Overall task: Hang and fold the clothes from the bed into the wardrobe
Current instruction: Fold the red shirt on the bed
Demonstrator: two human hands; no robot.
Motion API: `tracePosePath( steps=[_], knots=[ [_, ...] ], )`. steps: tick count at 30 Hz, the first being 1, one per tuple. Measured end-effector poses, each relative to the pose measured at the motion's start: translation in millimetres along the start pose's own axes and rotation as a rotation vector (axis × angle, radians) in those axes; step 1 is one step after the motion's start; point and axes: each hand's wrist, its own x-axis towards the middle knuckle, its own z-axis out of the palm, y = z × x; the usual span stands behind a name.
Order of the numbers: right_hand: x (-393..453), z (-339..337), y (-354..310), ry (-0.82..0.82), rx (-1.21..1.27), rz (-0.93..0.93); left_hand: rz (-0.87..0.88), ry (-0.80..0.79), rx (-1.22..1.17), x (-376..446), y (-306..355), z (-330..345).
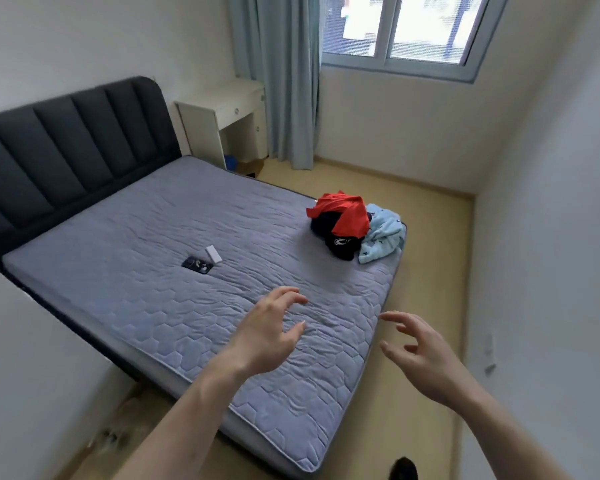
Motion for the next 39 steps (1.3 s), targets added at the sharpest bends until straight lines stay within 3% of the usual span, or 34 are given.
tracePosePath(
  steps=[16,27,39],
  knots=[
    [267.1,-146.7,122.3,-0.206,-0.039,-0.056,-0.189,0.105,-0.015,231.8,51.3,89.2],
    [432.8,-165.2,135.6,-0.346,-0.092,-0.084,-0.349,0.145,-0.002,350.4,4.8,101.2],
    [582.7,-198.4,194.5,-0.321,-0.132,0.068,-0.376,-0.073,-0.047,551.4,-48.3,147.9]
  ],
)
